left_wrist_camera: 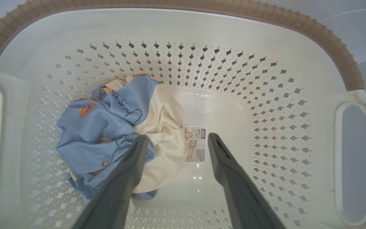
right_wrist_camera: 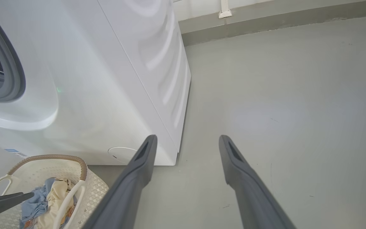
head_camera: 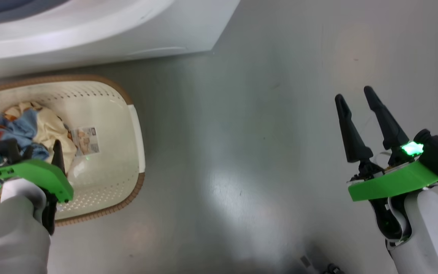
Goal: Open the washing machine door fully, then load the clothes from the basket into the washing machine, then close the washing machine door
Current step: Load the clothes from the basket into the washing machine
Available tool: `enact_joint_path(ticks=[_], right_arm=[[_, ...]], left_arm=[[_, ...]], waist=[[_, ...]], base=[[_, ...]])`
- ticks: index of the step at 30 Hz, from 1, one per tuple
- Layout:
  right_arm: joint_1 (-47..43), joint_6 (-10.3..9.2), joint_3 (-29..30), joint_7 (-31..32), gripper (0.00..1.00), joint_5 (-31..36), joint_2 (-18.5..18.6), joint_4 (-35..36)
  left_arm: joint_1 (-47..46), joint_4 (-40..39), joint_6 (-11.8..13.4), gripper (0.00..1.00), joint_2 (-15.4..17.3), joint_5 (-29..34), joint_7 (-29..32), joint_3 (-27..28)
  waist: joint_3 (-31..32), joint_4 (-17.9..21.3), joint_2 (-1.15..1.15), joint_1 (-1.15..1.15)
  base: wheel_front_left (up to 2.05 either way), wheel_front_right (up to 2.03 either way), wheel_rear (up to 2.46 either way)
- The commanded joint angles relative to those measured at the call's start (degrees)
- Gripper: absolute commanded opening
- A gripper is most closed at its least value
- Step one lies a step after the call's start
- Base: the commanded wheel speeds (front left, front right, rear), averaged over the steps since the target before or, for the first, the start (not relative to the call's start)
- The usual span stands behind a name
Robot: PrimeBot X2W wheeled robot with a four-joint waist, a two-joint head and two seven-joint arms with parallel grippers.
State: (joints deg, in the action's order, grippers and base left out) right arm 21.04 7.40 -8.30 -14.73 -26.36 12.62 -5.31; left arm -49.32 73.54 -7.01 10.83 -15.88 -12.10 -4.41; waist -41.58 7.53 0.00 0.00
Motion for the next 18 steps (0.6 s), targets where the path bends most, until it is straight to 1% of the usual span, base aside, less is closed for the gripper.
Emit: enact_joint_path(ticks=[1, 18], right_arm=[[-0.7, 0.09, -0.9, -0.3, 1.00, 0.7, 0.4, 1.5], [1.6, 0.09, -1.4, -0.3, 1.00, 1.5, 0.0, 3.2]], left_arm=[[0.4, -0.1, 0.6, 1.00, 2.5, -0.2, 0.1, 1.0], [-5.2, 0.4, 1.7, 1.00, 4.9, -1.5, 2.1, 0.5]], waist=[[-2.0, 0.5, 0.00, 0.00], [-8.9, 1.7, 0.00, 0.00]], base=[[0.00, 0.00, 0.00], [0.00, 0.00, 0.00]])
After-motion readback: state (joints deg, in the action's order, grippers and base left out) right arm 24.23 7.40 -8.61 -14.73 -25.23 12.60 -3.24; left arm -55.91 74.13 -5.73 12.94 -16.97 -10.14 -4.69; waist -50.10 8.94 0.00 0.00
